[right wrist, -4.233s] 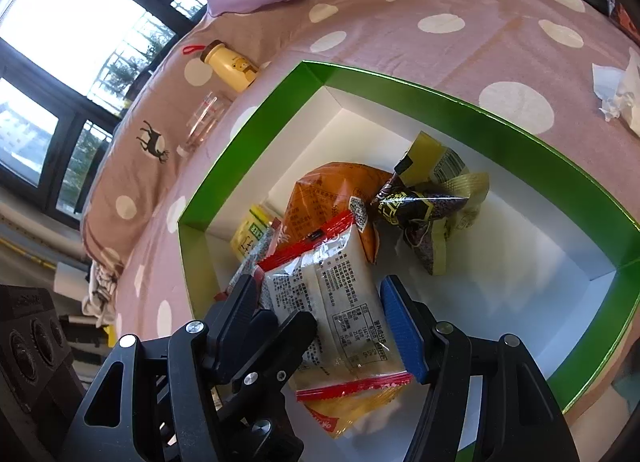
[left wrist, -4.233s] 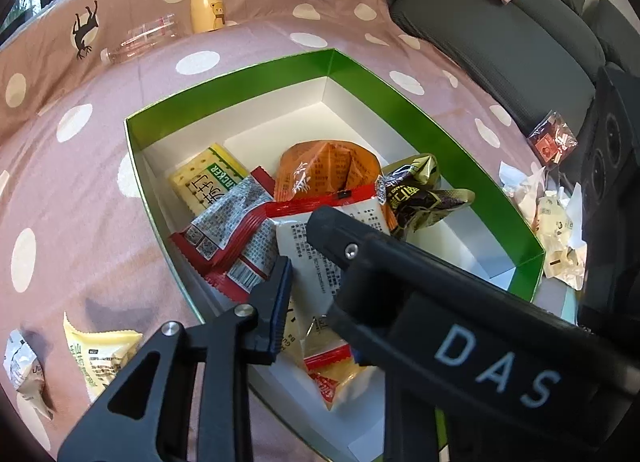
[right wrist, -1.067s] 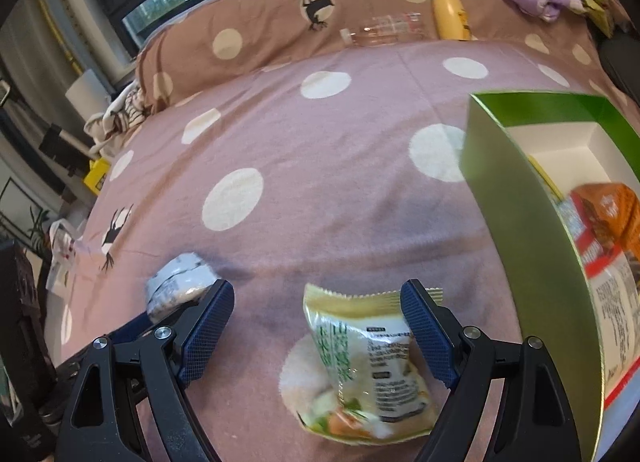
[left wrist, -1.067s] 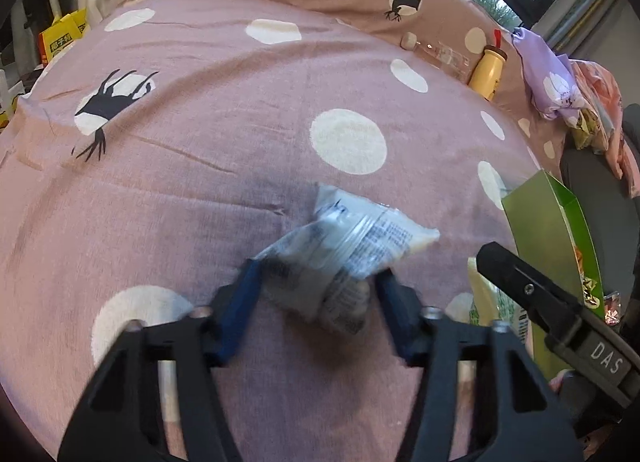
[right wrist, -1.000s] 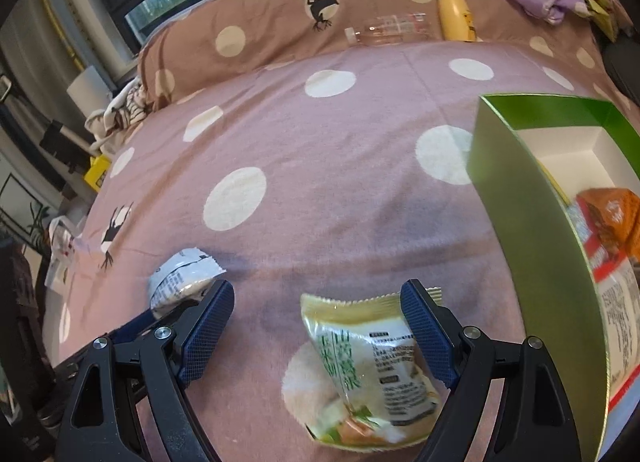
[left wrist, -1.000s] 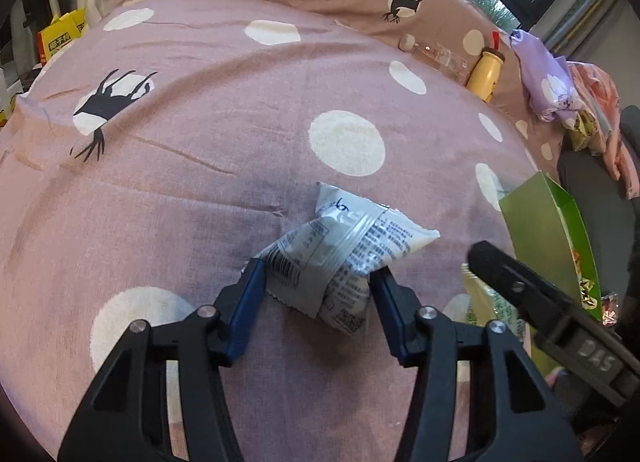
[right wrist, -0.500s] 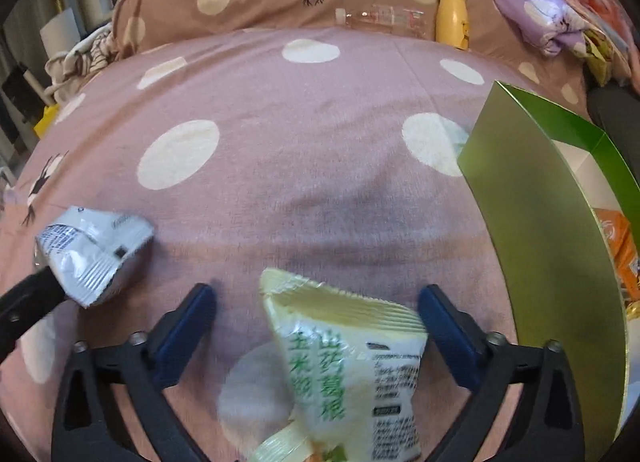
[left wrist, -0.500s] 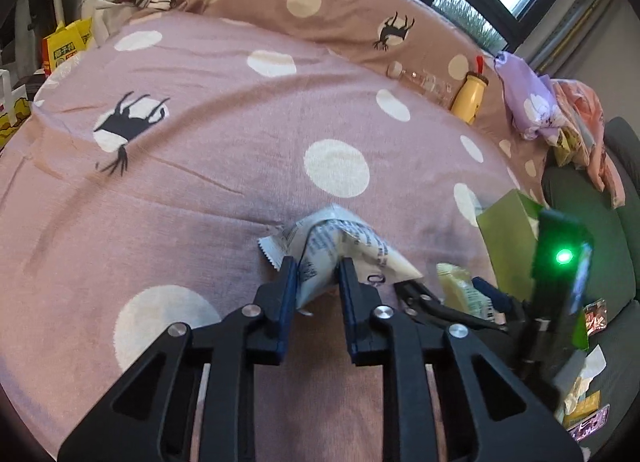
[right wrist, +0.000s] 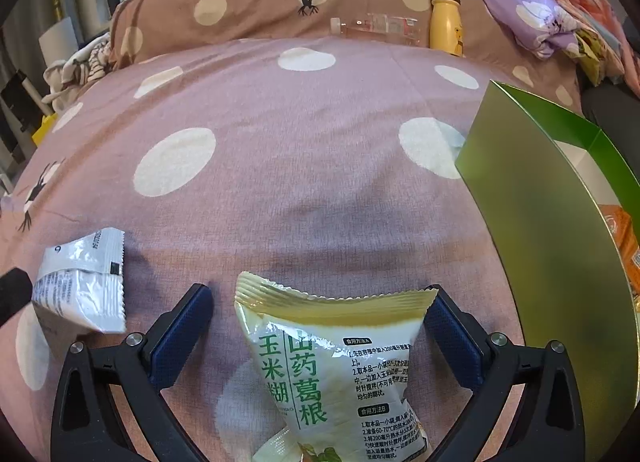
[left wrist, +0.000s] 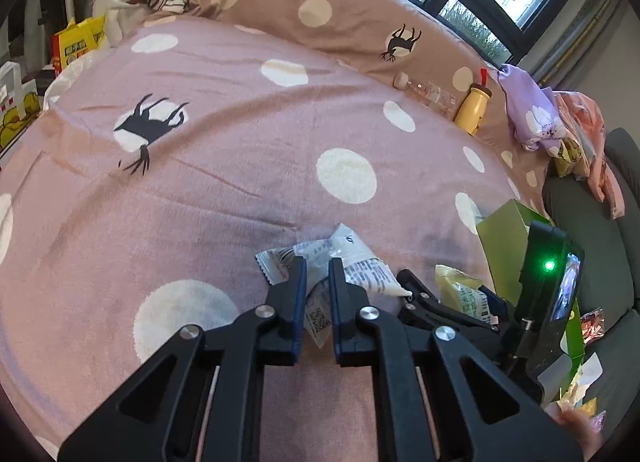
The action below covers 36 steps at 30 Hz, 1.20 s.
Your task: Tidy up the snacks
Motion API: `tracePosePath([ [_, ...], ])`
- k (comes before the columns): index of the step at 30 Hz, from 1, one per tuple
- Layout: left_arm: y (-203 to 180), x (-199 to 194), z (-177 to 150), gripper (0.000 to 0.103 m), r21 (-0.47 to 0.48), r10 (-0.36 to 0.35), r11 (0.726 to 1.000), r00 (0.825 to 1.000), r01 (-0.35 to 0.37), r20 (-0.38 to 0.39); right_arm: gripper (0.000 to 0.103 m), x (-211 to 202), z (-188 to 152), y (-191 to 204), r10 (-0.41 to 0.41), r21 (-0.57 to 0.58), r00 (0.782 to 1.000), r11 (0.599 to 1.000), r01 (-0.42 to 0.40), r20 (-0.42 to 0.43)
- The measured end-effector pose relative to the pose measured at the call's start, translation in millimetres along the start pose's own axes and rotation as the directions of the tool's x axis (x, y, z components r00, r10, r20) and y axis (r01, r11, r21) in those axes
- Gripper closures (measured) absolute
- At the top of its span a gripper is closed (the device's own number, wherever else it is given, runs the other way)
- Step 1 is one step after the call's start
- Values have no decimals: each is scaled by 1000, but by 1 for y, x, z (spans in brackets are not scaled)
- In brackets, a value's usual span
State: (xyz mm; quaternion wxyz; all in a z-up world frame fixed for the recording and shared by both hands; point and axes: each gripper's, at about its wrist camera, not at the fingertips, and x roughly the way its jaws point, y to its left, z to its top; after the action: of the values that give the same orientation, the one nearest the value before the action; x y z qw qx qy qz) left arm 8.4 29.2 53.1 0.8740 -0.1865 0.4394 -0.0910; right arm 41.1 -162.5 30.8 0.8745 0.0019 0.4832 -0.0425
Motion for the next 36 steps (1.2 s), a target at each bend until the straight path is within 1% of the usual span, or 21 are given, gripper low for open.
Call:
tracePosePath([
  [3,3,0,0,94,-4,17,1000,1000,-17,0,0,0,0,0,-1,-1,1000,1000,1,0],
  [5,5,3,0,96,-16,28,999,1000,-28,-10,0,0,0,0,0,0,1000,1000,0,0],
  [12,9,11,-4,96,-40,91,995,995,-92,-33,0,0,0,0,0,-1,1000,1000,0,0],
  [16,16,12,-7,96,-65,113,991,993,-115,-40,0,0,0,0,0,-1,1000,1000,0,1],
  [19,21,13,-8,96,-90,113,989,993,-117,-45,0,0,0,0,0,-1,1000,1000,0,1],
  [23,19,14,-9,96,-73,136,987,989,-140,-50,0,0,0,0,0,-1,1000,1000,0,1],
  [29,17,16,-9,96,-62,132,989,990,-136,-57,0,0,0,0,0,-1,1000,1000,0,1],
  [33,20,17,-9,96,-73,125,989,990,-130,-63,0,0,0,0,0,-1,1000,1000,0,1],
  [36,21,19,-10,96,-72,134,988,988,-140,-73,0,0,0,0,0,0,1000,1000,0,1],
])
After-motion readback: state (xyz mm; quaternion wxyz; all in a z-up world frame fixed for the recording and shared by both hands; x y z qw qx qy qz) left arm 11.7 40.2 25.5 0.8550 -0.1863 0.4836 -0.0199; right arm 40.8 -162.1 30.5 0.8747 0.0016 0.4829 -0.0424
